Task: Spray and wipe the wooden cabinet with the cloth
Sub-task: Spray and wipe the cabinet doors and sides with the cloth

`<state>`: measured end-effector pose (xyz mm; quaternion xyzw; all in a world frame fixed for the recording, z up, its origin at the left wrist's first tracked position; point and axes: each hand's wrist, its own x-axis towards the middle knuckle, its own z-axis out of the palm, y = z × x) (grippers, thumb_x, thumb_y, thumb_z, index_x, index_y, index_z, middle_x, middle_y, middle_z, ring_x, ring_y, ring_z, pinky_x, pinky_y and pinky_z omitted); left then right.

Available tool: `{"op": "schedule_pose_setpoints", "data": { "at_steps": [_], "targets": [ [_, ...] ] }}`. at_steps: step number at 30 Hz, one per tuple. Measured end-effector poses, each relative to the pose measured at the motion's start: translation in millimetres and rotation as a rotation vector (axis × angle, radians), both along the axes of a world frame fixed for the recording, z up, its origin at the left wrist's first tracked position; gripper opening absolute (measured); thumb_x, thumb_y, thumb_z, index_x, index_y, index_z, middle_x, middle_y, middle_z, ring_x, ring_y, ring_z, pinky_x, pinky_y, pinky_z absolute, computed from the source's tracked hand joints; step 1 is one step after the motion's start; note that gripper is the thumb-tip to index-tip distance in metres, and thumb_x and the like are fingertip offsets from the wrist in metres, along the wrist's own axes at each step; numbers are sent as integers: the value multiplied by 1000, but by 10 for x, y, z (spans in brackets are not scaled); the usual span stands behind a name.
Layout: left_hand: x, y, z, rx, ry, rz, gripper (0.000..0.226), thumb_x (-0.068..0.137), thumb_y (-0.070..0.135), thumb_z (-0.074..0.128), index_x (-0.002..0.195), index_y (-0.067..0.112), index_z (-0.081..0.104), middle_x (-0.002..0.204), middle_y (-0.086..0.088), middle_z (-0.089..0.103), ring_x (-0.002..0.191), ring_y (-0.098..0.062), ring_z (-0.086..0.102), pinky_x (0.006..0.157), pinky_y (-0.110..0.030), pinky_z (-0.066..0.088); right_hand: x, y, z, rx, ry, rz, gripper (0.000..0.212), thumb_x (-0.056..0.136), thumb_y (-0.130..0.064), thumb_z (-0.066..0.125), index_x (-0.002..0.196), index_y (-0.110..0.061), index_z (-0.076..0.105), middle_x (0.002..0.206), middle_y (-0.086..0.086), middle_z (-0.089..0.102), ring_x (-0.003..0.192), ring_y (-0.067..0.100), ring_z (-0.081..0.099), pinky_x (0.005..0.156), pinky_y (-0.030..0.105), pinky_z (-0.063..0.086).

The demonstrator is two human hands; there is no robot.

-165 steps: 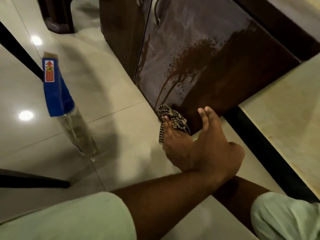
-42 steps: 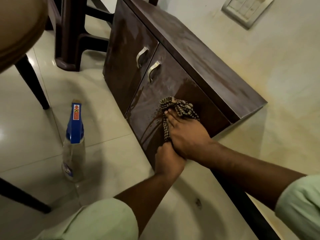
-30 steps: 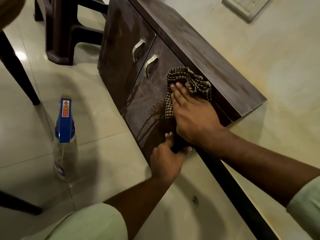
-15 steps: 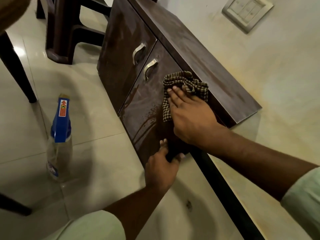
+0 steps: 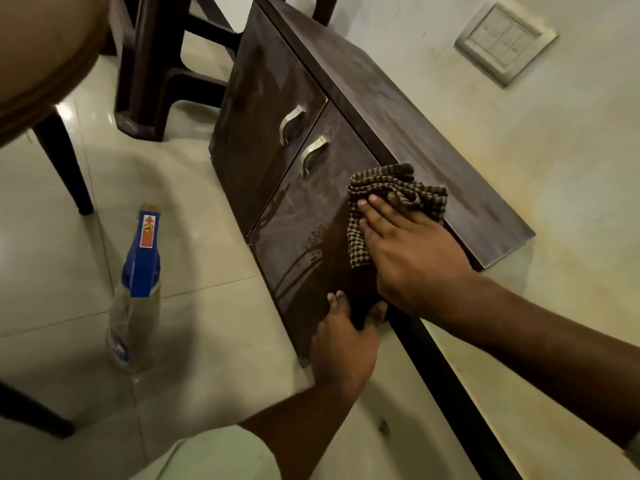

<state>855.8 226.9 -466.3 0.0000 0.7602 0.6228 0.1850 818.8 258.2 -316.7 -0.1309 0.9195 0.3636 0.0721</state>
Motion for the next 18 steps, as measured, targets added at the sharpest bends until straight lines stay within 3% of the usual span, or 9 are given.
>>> {"op": "schedule_pose_setpoints", "data": {
  "at_steps": [2,8,11,14,16,18],
  "targets": [
    [0,38,39,-15,-17,14,75,89,64,39,149,19,30,156,-3,28,136,-26,39,105,-33,33,-61,4,38,37,-39,9,67,93,-32,29,151,-5,8,160,11,-5,148,21,-9,114,34,-13],
    [-89,13,74,37,-66,2,73,89,68,32,142,18,44,148,-6,43,130,-27,45,104,-37,37,-588,-191,-43,31,-67,63,63,92,-30,39,149,-6,25,160,9,9,148,20,4,121,37,4],
    [-173,-49,153,73,-55,43,60,90,64,37,130,24,56,130,-5,59,117,-29,54,95,-39,44,-540,-198,-38,65,-80,19,66,93,-30,38,150,-6,18,160,11,4,149,21,1,120,37,1],
    [-229,-48,299,68,-43,64,46,91,49,45,127,23,57,123,-8,61,110,-34,56,90,-41,47,-304,-140,-15,58,-92,-12,70,95,-36,38,151,-4,11,160,12,-1,148,23,-3,118,37,-5],
    [-231,-26,322,54,-50,58,47,90,44,47,131,22,53,128,-10,59,113,-35,55,92,-41,47,-222,-104,-5,51,-93,-13,73,94,-41,40,151,-4,13,160,12,0,148,23,-3,117,36,-7],
    [-199,-31,304,106,-52,21,62,84,59,48,134,23,50,134,-7,56,116,-31,56,95,-42,46,-287,-113,11,22,-81,-22,71,93,-38,40,151,-6,13,160,11,0,148,21,-3,119,37,-6]
  ]
}}
